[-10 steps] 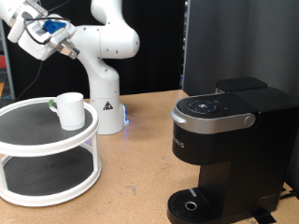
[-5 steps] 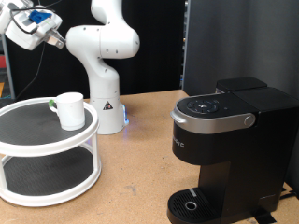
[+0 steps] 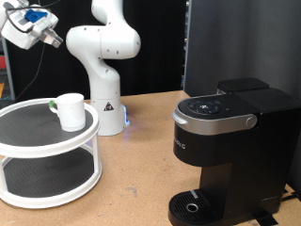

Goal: Make a cup of coffee with the keurig machine

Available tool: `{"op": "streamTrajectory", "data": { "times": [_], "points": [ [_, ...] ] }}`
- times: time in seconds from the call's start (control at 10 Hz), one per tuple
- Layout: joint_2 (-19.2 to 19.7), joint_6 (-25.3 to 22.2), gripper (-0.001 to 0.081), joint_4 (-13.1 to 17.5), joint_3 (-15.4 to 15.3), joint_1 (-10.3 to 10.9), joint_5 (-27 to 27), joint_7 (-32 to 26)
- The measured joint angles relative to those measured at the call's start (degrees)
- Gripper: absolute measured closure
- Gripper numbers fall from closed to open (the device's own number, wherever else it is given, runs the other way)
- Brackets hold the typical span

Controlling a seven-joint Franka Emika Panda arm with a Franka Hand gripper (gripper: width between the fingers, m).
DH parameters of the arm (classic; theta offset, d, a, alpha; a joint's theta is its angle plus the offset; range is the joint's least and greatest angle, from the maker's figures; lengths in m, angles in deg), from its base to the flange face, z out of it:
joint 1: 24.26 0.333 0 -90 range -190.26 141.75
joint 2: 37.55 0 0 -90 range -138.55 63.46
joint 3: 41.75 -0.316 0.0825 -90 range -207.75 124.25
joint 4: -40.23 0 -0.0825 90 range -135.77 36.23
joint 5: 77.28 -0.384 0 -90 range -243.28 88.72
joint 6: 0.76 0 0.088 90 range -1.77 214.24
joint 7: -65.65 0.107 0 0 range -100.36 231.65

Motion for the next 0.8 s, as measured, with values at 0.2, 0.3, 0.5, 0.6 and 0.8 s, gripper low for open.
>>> {"op": "streamTrajectory", "data": {
  "times": [0.2,0.3,0.5,0.6,0.8],
  "points": [
    [0.0,4.6,0.0799,-2.6,0.0,0.0,0.0,-1.2],
    [0.0,7.2,0.0799,-4.1,0.2,0.0,0.0,-2.3],
    [0.4,10.7,0.0799,-6.3,1.1,0.0,0.4,-4.9],
    [0.9,11.5,0.0799,-6.8,1.7,0.0,0.8,-6.3],
    [2.0,13.6,0.0799,-7.6,2.7,0.0,1.2,-8.3]
  ]
}}
